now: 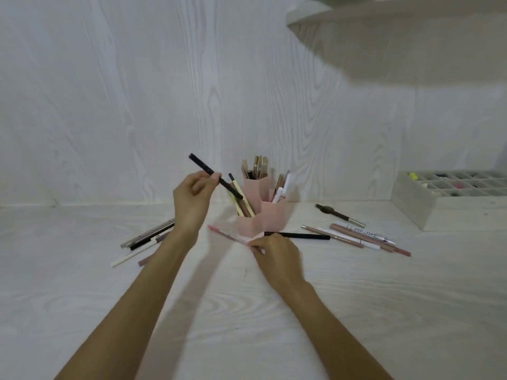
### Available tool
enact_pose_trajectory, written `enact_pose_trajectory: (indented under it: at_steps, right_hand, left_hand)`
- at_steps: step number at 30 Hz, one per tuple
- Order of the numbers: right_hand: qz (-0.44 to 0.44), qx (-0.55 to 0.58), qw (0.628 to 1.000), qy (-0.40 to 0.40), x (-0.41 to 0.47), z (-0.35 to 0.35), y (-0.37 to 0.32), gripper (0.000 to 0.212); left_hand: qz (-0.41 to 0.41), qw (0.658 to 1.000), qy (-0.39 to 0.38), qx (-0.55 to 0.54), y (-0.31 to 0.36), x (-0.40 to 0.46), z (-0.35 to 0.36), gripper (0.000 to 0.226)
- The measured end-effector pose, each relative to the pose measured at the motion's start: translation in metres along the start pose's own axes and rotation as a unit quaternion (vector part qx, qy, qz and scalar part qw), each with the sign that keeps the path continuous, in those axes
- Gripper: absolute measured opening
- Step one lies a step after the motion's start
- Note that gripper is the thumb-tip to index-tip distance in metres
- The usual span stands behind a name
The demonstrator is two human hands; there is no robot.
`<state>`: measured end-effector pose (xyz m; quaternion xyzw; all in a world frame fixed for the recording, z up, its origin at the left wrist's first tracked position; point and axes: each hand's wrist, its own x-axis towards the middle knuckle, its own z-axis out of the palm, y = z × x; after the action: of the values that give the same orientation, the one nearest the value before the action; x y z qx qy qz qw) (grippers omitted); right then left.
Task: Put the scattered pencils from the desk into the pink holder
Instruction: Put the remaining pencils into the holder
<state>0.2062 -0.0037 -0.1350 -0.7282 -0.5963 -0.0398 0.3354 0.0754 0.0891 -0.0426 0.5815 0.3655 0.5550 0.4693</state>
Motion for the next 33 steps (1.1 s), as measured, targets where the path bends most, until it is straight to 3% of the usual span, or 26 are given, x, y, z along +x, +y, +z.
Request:
enact_pose_trajectory:
  at_steps: [3,8,11,16,22,30,33]
  right_hand:
    - [0.014,0.026,1.000,-0.004,-0.002,-0.002,0.002,0.025]
    - [0.049,0.074,0.996,-0.011,-0.001,-0.004,0.004,0.027]
    - [0.057,0.089,0.994,-0.002,-0.001,-0.004,0.006,0.027]
    - [0.062,0.097,0.993,-0.004,0.000,-0.005,0.006,0.030]
    - [0.076,0.092,0.993,-0.003,0.000,-0.003,0.006,0.031]
    - [0.105,0.032,0.994,0.027,0.002,-0.004,0.010,0.022]
    - [0.104,0.029,0.994,0.019,0.002,-0.004,0.010,0.018]
  left_hand:
    - [0.054,0.992,0.013,0.112,-0.001,0.003,0.033,0.013]
    - [0.015,0.963,0.014,0.269,-0.019,0.005,0.056,0.030]
    - [0.017,0.957,0.028,0.289,-0.020,0.005,0.062,0.032]
    - [0.046,0.959,0.115,0.255,-0.014,0.007,0.062,0.031]
    - [-0.006,0.943,0.011,0.333,-0.033,0.007,0.062,0.030]
    - [0.023,0.871,-0.016,0.491,-0.025,0.017,0.055,0.019]
    - [0.039,0.875,-0.035,0.482,-0.028,0.018,0.045,0.025]
